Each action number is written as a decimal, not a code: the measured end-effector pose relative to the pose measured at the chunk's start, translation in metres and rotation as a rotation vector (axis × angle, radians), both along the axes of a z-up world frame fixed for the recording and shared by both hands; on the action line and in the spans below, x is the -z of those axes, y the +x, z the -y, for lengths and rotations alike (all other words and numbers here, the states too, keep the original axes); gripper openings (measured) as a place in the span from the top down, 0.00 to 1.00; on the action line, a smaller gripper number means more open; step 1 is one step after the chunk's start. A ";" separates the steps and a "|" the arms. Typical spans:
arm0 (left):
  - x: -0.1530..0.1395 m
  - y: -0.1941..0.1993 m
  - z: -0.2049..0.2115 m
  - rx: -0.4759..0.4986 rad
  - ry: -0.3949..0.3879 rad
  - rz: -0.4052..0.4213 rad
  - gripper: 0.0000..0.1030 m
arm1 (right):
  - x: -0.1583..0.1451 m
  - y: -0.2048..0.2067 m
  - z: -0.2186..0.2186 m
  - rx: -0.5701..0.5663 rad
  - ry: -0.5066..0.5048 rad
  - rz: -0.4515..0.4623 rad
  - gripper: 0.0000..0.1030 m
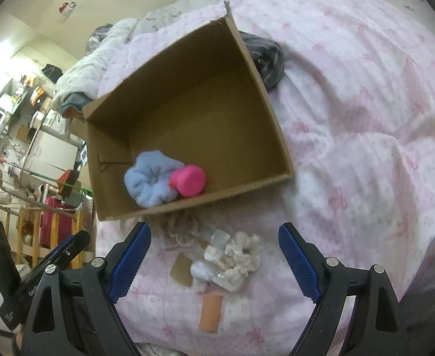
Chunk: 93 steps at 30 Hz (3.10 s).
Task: Organize soft objects
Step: 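Open both tools to release the items and lift out of the box, then grasp the beige plastic piece with the left tool while the right tool grasps the cream bow, then carry the cream bow into the box with the right tool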
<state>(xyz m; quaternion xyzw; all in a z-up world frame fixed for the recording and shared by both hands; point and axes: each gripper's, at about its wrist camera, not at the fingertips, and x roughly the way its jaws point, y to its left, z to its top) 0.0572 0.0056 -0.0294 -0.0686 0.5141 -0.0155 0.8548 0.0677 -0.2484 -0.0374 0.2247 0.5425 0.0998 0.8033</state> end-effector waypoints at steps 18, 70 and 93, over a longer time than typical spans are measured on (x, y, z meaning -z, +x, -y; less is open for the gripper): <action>0.101 0.012 0.086 0.317 0.033 -0.290 0.44 | 0.012 -0.012 0.009 -0.003 -0.041 -0.046 0.10; 0.054 0.006 -0.010 -0.036 -0.103 -0.204 0.88 | 0.055 0.004 -0.017 -0.035 0.028 -0.189 0.81; -0.006 -0.009 -0.022 -0.082 -0.068 -0.061 0.88 | -0.008 -0.011 -0.029 -0.139 0.085 -0.006 0.81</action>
